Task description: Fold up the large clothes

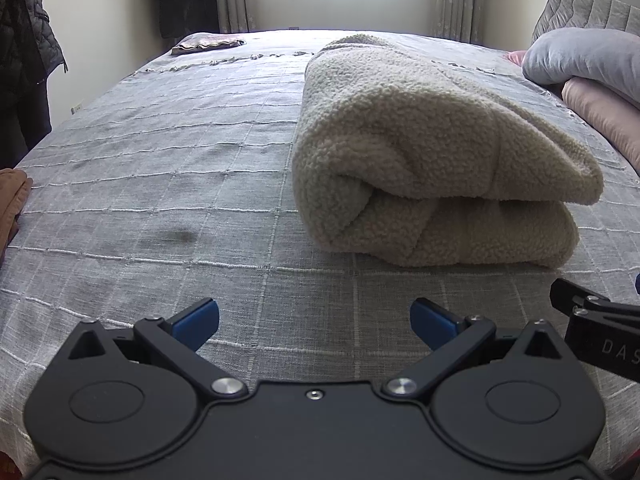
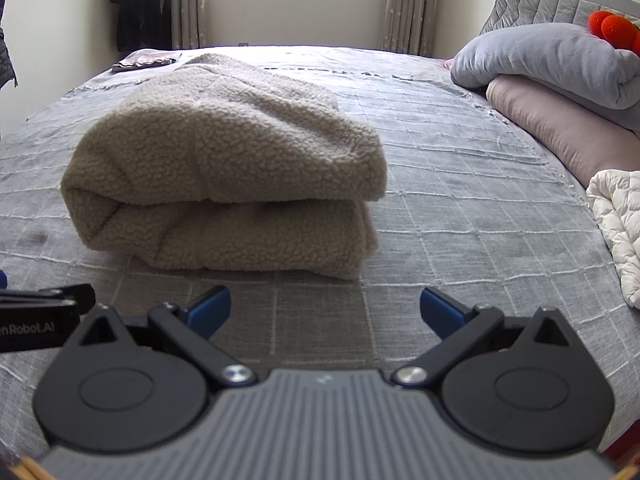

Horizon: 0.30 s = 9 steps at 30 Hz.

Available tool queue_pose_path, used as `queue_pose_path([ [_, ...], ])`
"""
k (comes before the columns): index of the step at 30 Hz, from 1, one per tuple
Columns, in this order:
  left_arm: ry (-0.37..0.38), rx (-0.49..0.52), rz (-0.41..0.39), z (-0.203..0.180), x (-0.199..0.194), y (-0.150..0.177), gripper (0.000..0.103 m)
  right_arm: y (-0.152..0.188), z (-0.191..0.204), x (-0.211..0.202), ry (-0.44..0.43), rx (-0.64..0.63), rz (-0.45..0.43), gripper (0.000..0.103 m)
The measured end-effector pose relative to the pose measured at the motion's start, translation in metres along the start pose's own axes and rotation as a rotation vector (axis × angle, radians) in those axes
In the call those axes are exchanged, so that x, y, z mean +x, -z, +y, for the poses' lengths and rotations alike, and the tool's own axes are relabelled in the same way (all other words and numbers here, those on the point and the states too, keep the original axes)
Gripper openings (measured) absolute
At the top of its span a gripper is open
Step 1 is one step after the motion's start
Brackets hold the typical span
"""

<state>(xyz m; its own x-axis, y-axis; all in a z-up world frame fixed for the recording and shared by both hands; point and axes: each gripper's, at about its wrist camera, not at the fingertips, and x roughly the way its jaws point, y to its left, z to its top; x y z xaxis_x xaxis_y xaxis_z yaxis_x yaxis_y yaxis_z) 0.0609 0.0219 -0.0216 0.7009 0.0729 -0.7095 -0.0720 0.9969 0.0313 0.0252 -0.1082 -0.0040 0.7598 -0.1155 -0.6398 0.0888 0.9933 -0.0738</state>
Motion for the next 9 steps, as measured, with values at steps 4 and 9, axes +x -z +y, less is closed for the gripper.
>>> queue_pose_path([
  [4, 0.004, 0.004, 0.002, -0.0002, 0.0008, -0.0004, 0.103, -0.0007, 0.0018, -0.0001, -0.001, -0.002, 0.001, 0.103],
  [9, -0.009, 0.023, 0.004, -0.0020, 0.0062, 0.0012, 0.103, -0.0008, 0.0023, 0.0008, 0.001, 0.000, 0.003, 0.103],
])
